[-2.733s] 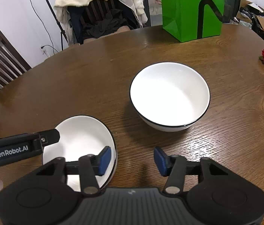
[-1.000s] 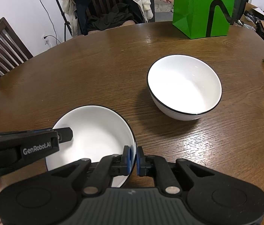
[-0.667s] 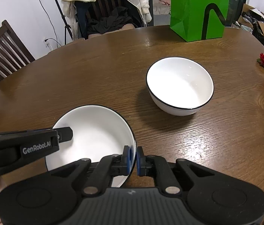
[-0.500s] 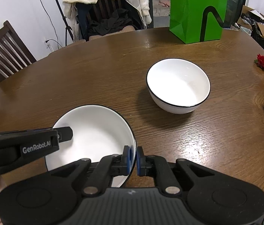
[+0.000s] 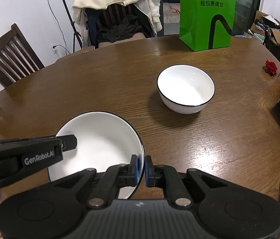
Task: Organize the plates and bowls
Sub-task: 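Lift the white bowl with both grippers and carry it toward the blue bowl, then carry the white bowl with both grippers over the blue bowl, then lower the white bowl into the blue bowl with both grippers, then open both grippers to release the white bowl inside the blue bowl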
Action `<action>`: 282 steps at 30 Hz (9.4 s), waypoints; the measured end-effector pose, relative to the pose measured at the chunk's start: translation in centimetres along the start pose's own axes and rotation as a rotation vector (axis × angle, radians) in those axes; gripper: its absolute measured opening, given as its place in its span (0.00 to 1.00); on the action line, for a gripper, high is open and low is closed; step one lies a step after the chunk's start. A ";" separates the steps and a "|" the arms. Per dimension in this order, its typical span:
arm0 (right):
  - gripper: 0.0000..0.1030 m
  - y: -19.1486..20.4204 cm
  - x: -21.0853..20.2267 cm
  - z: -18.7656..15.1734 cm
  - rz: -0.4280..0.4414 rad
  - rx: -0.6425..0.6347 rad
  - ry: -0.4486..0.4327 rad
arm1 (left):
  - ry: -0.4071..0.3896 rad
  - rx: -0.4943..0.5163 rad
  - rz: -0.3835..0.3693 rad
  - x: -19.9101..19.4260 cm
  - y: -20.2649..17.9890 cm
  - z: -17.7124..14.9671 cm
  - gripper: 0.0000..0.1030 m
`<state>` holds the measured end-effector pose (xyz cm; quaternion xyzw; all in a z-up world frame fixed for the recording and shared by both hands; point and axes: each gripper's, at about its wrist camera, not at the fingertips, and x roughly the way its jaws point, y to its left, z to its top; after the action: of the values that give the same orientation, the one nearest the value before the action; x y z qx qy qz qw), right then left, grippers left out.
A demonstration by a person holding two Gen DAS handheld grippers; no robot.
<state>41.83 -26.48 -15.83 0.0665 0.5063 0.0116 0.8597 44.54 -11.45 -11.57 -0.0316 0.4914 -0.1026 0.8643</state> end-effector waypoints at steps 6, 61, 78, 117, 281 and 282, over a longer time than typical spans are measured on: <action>0.07 0.3 -1.8 -1.2 0.001 -0.007 -0.012 | -0.012 0.000 0.000 -1.8 -0.3 -1.4 0.13; 0.07 0.6 -15.0 -13.1 0.038 -0.069 -0.102 | -0.132 -0.042 0.039 -15.3 -3.3 -13.4 0.13; 0.08 0.5 -16.2 -14.9 0.042 -0.086 -0.103 | -0.139 -0.038 0.020 -16.6 -2.8 -15.1 0.13; 0.09 10.5 -16.6 -18.7 0.058 -0.110 -0.086 | -0.130 -0.054 0.023 -19.8 6.6 -17.8 0.13; 0.17 31.7 -4.3 -21.2 0.073 -0.295 0.164 | 0.135 -0.169 0.014 -13.9 28.5 -21.2 0.42; 0.17 31.6 -4.5 -21.1 0.077 -0.291 0.160 | 0.130 -0.171 0.010 -14.1 28.5 -21.1 0.43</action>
<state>22.72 6.63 -18.03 -0.0404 0.5632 0.1229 0.8161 23.62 20.27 -15.00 -0.0958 0.5536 -0.0578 0.8252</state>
